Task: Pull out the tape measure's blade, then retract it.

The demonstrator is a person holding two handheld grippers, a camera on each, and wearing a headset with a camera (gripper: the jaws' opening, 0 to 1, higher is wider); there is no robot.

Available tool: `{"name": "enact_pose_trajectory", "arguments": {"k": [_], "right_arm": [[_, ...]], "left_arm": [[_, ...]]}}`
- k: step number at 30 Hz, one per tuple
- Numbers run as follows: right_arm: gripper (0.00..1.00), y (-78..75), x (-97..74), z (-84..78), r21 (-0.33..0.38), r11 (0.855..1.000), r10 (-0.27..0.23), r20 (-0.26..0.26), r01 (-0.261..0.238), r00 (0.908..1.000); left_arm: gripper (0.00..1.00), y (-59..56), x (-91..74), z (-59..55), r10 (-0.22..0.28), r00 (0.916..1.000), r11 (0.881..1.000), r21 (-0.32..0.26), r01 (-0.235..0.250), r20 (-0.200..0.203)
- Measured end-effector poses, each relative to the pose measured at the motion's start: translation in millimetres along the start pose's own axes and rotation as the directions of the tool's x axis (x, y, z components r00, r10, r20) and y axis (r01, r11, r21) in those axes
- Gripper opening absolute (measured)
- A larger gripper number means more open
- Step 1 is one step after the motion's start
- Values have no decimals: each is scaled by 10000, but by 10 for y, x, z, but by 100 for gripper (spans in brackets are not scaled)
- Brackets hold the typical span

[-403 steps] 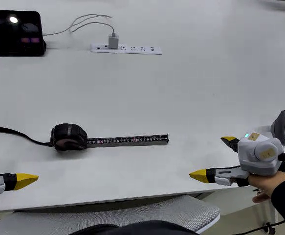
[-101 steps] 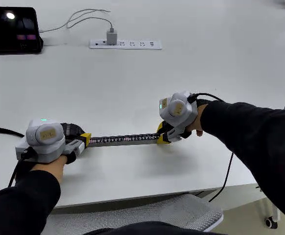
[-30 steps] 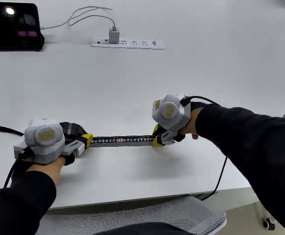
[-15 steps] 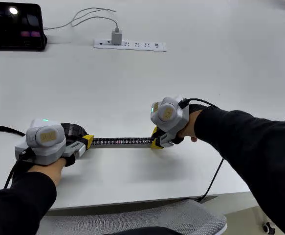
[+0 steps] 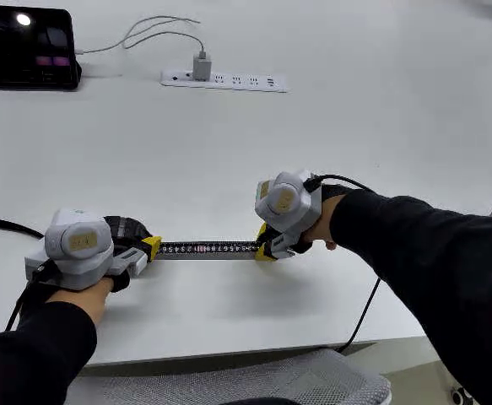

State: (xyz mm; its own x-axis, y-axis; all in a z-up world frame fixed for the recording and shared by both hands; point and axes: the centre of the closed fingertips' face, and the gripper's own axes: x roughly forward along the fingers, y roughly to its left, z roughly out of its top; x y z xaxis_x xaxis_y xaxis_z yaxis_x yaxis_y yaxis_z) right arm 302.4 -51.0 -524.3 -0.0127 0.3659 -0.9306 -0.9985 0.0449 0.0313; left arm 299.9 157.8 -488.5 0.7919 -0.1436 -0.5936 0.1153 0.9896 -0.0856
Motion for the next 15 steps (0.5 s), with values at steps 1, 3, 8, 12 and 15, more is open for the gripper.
{"name": "enact_pose_trajectory", "arguments": {"k": [1, 3, 8, 12, 15], "right_arm": [[11, -1, 2, 3, 18, 10000, 2, -17, -2, 10000], [11, 2, 7, 8, 20, 10000, -1, -67, 1, 10000], [11, 3, 11, 21, -54, 10000, -13, -179, 12, 9998], [11, 6, 9, 27, -5, 10000, -41, -172, 41, 9998], [11, 6, 11, 31, 18, 9999, -111, -187, 111, 9998]], "left_arm": [[61, 1, 2, 1, -1, 10000, 10000, 4, 1, 6], [61, 0, 4, 3, -16, 10000, 10000, 5, 16, -3], [61, 0, 3, 3, -15, 10000, 10000, 2, 15, 0], [61, 0, 5, 4, -29, 10000, 10000, 11, 29, 8], [61, -2, 5, 6, -24, 10000, 10000, 1, 24, -25]]}}
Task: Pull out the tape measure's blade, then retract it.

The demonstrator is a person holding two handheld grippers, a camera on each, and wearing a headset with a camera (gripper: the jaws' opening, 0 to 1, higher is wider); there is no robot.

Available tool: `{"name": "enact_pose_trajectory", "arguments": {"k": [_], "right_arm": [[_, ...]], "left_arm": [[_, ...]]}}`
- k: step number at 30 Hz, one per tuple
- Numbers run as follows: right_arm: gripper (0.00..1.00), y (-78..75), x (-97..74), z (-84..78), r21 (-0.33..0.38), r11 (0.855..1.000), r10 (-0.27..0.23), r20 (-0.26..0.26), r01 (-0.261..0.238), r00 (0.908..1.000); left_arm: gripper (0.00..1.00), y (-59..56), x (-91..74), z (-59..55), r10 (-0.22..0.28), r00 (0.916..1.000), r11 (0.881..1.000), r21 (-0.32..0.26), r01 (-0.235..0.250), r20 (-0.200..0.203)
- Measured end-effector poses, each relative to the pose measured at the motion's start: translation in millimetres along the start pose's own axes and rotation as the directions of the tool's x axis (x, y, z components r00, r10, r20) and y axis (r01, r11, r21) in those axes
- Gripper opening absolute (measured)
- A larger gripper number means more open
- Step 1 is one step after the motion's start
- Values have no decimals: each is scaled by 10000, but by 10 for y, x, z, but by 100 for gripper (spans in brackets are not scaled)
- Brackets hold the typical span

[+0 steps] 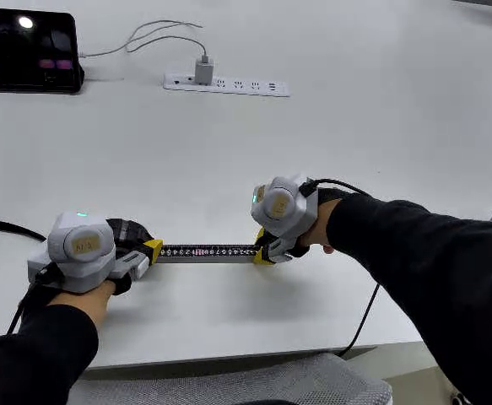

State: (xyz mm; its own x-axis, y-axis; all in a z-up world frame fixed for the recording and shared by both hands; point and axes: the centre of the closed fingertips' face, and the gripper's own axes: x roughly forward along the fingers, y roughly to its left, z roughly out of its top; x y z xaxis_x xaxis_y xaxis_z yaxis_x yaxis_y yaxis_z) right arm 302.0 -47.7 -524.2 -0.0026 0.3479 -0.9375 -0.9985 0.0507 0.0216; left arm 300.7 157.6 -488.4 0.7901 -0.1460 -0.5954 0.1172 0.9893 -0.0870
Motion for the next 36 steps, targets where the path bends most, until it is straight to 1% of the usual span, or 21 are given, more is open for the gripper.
{"name": "enact_pose_trajectory", "arguments": {"k": [11, 21, 27, 36], "right_arm": [[11, 5, 14, 23, 36, 10000, -39, -153, 40, 9999], [11, 10, 32, 67, 156, 9999, -5, -101, 7, 9999], [11, 17, 47, 105, 281, 9996, -17, 22, 16, 10000], [11, 21, 66, 149, 246, 9997, -19, 75, 17, 10000]], "left_arm": [[61, -6, -5, 2, -1, 10000, 10000, -9, 1, -21], [61, -6, -2, -1, -7, 10000, 10000, -16, 7, -56], [61, -7, -3, -2, -9, 10000, 10000, -21, 9, -88], [61, -8, 1, -3, -3, 9999, 10000, -28, 3, -106]]}}
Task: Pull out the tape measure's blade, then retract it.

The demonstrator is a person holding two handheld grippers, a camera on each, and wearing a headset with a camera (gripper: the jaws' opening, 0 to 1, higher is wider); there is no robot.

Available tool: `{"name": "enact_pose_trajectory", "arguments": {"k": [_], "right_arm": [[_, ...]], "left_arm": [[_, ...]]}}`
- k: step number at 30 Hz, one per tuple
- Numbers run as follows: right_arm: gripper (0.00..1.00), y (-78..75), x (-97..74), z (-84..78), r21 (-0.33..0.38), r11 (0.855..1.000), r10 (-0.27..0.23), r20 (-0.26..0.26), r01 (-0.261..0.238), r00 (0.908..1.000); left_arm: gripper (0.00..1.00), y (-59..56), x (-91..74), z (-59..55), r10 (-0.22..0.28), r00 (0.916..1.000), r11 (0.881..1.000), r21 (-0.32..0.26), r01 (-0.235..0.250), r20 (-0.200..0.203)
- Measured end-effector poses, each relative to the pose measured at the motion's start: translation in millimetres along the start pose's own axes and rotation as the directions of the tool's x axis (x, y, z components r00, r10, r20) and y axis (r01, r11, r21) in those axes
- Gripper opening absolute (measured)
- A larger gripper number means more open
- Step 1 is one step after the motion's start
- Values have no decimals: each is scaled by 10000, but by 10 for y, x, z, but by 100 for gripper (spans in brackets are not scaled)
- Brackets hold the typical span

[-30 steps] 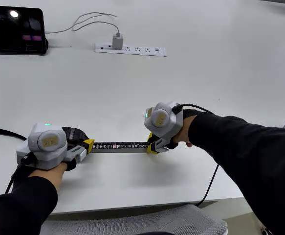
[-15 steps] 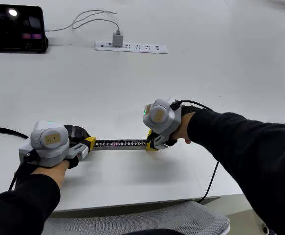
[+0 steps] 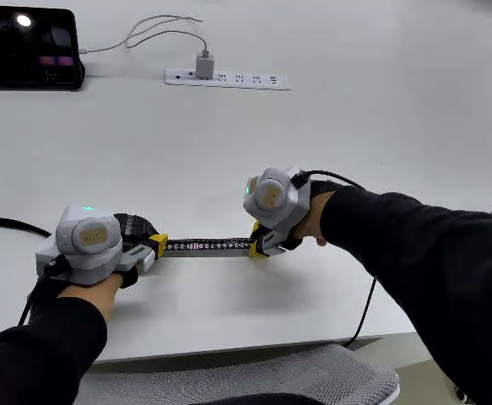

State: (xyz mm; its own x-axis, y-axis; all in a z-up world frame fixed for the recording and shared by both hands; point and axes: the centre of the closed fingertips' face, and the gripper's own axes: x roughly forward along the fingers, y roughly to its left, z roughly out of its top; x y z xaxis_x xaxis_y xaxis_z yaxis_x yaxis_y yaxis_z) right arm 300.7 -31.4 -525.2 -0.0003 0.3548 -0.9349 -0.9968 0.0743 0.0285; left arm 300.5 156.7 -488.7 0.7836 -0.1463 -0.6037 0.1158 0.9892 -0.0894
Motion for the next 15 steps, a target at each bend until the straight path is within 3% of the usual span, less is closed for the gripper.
{"name": "enact_pose_trajectory", "arguments": {"k": [15], "right_arm": [[11, 3, 38, 88, -64, 10000, 20, 118, -19, 9999]], "left_arm": [[61, 2, 4, -6, 14, 10000, 10000, -15, -14, -43]]}}
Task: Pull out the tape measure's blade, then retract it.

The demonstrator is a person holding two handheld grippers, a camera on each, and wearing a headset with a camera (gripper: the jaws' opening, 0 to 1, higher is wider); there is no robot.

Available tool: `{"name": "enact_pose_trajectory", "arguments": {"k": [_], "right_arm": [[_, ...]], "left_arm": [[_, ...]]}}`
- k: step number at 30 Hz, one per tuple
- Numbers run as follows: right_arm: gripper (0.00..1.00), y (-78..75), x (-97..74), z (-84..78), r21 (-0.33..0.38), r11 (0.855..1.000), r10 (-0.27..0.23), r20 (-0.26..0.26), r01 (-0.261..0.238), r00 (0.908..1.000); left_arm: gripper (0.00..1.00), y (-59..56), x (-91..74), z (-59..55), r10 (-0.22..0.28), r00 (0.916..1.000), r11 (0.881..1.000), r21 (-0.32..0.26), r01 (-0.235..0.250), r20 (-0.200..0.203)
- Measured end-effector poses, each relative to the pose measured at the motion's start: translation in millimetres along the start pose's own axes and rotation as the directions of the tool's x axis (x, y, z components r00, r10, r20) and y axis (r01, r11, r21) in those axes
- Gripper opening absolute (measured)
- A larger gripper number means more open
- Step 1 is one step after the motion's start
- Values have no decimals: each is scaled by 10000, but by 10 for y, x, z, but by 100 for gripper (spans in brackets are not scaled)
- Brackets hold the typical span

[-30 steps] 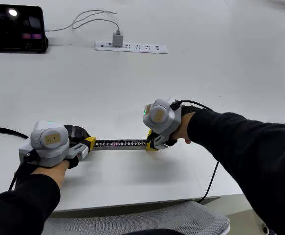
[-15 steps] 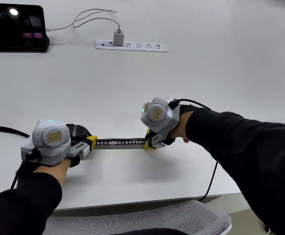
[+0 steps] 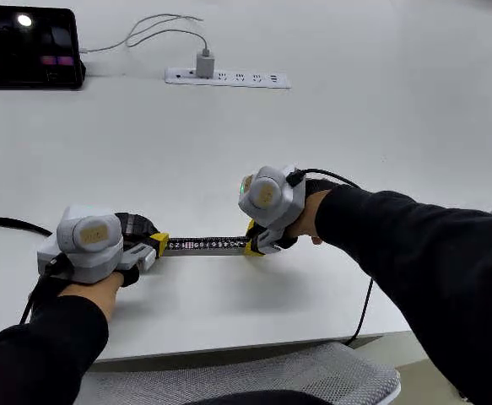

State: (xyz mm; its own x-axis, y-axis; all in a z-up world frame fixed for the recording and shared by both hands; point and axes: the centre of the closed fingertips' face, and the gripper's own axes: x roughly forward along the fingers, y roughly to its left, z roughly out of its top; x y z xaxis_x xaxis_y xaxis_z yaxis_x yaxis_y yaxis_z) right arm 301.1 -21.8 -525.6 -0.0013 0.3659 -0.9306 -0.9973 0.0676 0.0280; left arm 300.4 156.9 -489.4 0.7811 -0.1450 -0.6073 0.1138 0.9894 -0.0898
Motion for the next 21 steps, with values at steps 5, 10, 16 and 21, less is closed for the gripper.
{"name": "enact_pose_trajectory", "arguments": {"k": [5, 10, 16, 21], "right_arm": [[11, 1, 11, 26, -32, 10000, 30, 38, -30, 10000], [11, 12, 17, 46, -189, 9998, 51, 27, -50, 10000], [11, 24, 19, 62, -306, 9995, 79, 114, -75, 9999], [11, 35, 25, 84, -385, 9992, 72, 74, -70, 9999]], "left_arm": [[61, -1, -9, 3, 3, 10000, 10000, -6, -3, 2], [62, -1, -14, 5, 29, 10000, 10000, -24, -29, 11], [61, 1, -6, 3, -9, 10000, 10000, -17, 9, -20], [62, 6, 3, -1, -21, 9999, 10000, -29, 21, -118]]}}
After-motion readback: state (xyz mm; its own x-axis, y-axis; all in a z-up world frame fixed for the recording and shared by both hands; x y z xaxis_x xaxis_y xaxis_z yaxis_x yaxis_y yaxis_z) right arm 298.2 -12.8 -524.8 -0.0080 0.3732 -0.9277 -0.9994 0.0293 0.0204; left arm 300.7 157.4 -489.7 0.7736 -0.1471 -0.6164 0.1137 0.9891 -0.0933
